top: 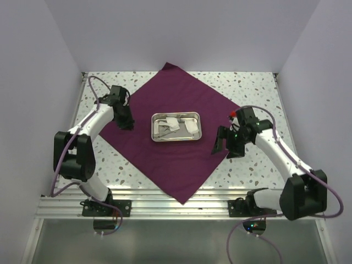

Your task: Prepare the surgical pack

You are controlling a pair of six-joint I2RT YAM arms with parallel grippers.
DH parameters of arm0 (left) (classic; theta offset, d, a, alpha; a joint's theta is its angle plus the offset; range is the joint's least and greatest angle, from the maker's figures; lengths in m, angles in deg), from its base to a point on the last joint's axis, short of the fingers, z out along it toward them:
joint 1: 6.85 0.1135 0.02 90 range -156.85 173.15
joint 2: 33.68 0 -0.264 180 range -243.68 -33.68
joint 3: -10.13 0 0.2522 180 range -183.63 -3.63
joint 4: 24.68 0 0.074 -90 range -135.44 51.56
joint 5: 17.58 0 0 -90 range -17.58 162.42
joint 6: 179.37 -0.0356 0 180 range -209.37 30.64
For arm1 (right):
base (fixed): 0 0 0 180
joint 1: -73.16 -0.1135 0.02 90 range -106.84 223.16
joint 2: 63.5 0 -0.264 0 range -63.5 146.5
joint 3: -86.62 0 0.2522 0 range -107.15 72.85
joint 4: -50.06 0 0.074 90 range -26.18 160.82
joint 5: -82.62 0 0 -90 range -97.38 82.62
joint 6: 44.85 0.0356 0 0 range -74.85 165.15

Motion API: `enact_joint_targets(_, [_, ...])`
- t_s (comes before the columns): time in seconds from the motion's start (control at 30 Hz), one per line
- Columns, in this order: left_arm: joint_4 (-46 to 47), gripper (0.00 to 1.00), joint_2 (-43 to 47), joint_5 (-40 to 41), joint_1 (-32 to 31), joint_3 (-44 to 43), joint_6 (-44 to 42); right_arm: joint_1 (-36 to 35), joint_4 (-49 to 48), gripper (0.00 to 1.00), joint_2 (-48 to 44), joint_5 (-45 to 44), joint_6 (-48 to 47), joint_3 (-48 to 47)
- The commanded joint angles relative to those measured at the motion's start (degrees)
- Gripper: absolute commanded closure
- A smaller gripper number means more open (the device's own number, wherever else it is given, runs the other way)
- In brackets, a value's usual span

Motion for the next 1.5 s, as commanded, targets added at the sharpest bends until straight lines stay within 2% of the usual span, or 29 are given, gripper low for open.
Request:
enact_joint_targets(0.0, [2.4, 0.84, 3.9, -2.7, -0.2, 2.9, -1.2, -0.2, -0.1, 0.2, -6.9, 10.9, 6.4, 10.1])
enact_joint_targets(0.1, [2.5, 0.84, 6.0, -3.8, -0.2, 3.4, -1.0, -0.7, -2.5, 0.22, -14.9, 16.0, 11.5, 18.9])
enact_joint_targets(0.23, [2.3, 0.82, 8.0, -4.5, -0.2, 2.1, -1.6, -4.5, -12.5, 0.21, -22.6, 22.4, 19.8, 29.5])
enact_joint_targets(0.27, [2.4, 0.82, 8.5, -4.8, -0.2, 2.1, -1.6, -8.1, -14.3, 0.2, -23.4, 22.0, 21.6, 32.3])
enact_joint_targets(0.37, [2.7, 0.81, 9.2, -5.9, -0.2, 2.7, -1.1, -12.4, -17.1, 0.19, -25.5, 16.9, 25.7, 34.1])
enact_joint_targets(0.53, [2.8, 0.81, 10.6, -6.6, -0.2, 4.5, -0.9, -12.8, -25.1, 0.16, -26.4, 17.2, 34.0, 40.8])
enact_joint_targets(0.87, [3.0, 0.82, 11.2, -7.7, -0.2, 4.2, 0.1, -18.1, -33.3, 0.19, -16.9, 13.1, 36.2, 38.0])
enact_joint_targets(1.03, [2.6, 0.82, 11.5, -7.4, -0.2, 3.8, 0.1, -22.0, -37.4, 0.27, -10.4, 11.7, 38.9, 36.6])
enact_joint_targets(1.27, [2.5, 0.82, 11.3, -7.4, -0.2, 3.5, 0.2, -28.3, -43.2, 0.39, -7.6, 8.5, 45.0, 36.6])
enact_joint_targets(1.47, [2.4, 0.82, 10.6, -7.8, -0.2, 2.9, 0.0, -36.0, -44.4, 0.43, -7.4, -1.2, 51.8, 36.5])
